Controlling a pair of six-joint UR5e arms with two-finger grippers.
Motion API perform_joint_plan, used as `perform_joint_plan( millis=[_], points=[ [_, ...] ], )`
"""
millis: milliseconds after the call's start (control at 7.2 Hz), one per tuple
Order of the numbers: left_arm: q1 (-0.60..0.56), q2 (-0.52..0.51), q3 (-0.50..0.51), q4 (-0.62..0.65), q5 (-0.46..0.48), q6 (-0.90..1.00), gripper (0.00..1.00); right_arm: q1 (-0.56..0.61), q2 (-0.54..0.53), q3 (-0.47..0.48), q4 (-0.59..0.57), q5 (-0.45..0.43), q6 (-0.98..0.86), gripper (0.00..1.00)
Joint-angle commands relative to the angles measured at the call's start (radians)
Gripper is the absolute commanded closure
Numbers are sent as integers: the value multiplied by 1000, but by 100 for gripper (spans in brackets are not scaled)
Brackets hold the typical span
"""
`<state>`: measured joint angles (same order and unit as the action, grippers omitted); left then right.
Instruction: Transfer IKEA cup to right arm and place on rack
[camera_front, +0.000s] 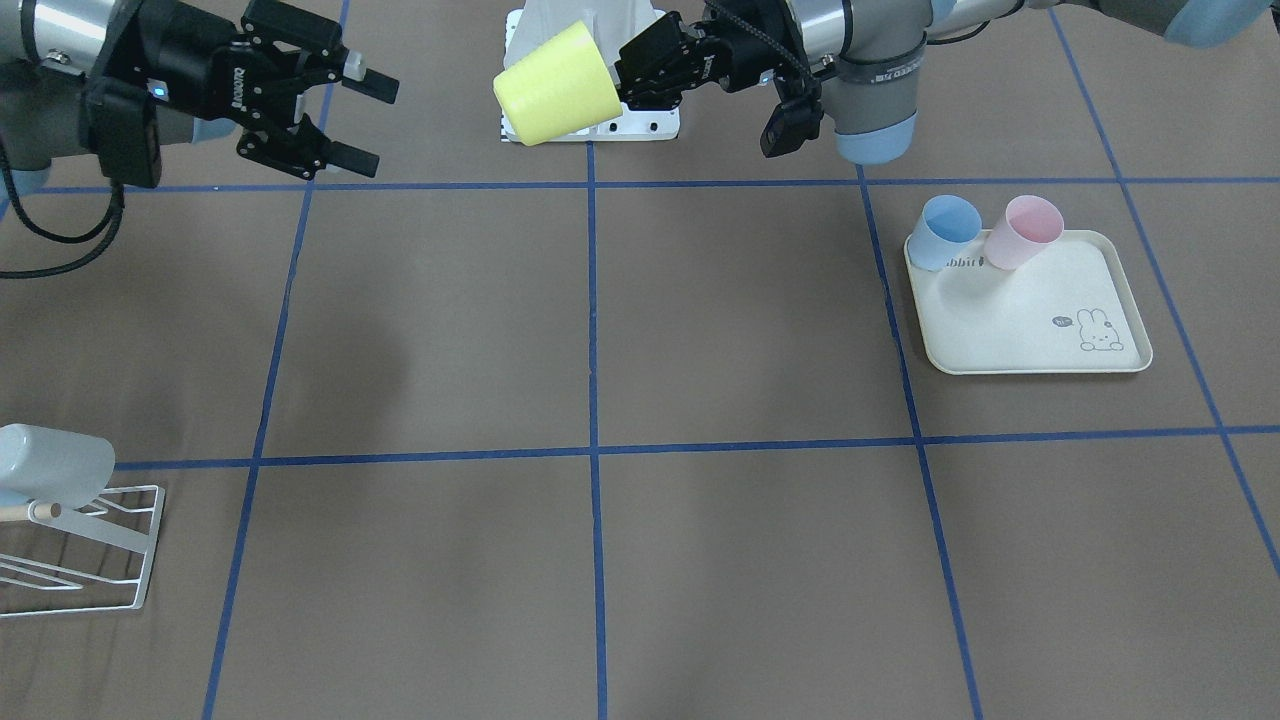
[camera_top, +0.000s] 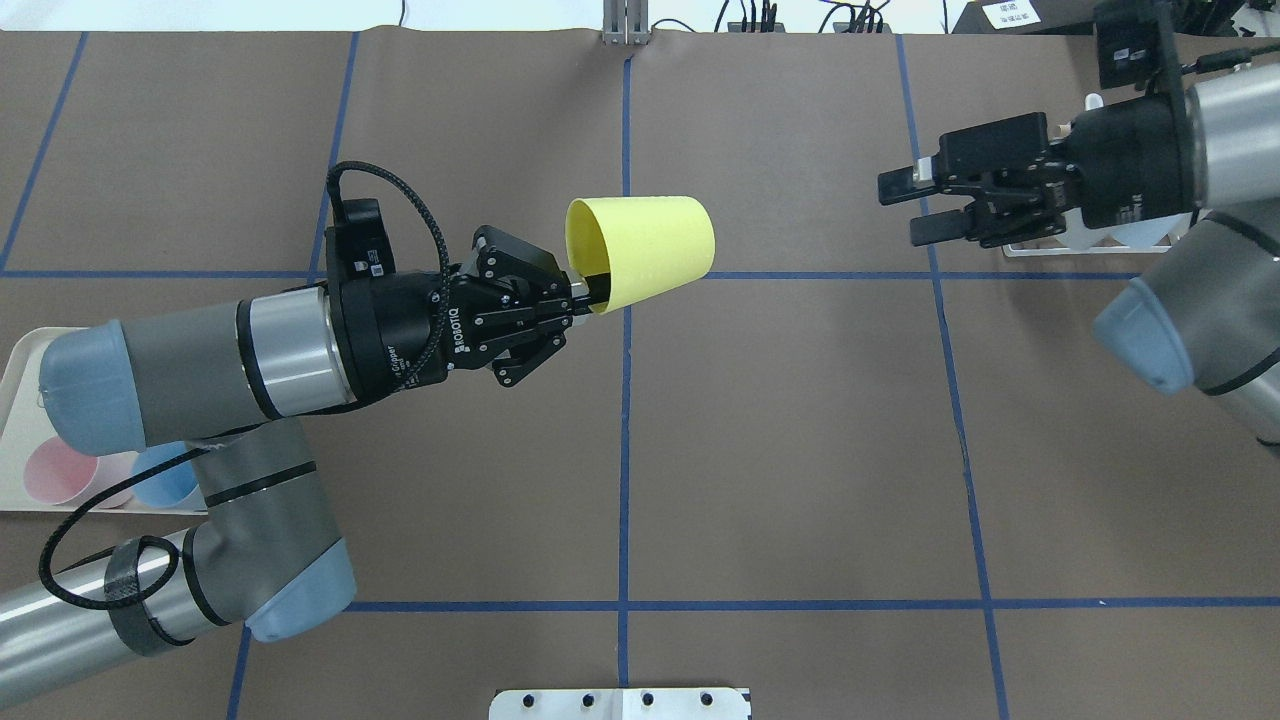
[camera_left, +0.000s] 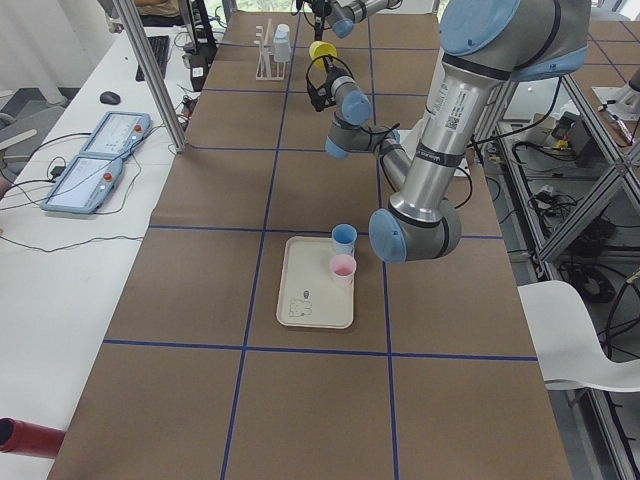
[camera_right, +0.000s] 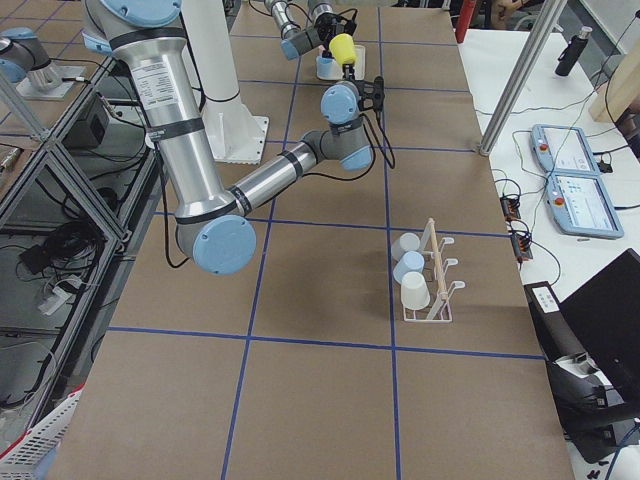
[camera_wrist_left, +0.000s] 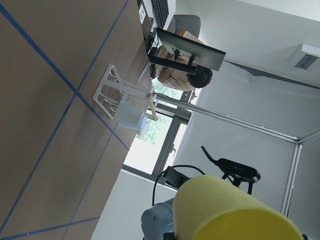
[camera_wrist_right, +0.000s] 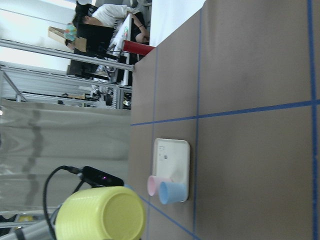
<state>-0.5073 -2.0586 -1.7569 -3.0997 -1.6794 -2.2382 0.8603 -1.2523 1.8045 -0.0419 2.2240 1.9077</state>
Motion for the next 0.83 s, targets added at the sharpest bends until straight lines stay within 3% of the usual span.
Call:
perform_joint_plan(
  millis=[0, 278, 694],
  points=[
    [4, -15, 0, -3, -5, -32, 100, -99, 7, 4, 103, -151, 74, 7],
    [29, -31, 0, -48, -6, -43, 100, -113, 72, 4, 106, -170, 170, 7],
    [56, -29, 17, -170, -8, -127, 100, -139, 79, 4, 149, -213, 200, 7]
  ],
)
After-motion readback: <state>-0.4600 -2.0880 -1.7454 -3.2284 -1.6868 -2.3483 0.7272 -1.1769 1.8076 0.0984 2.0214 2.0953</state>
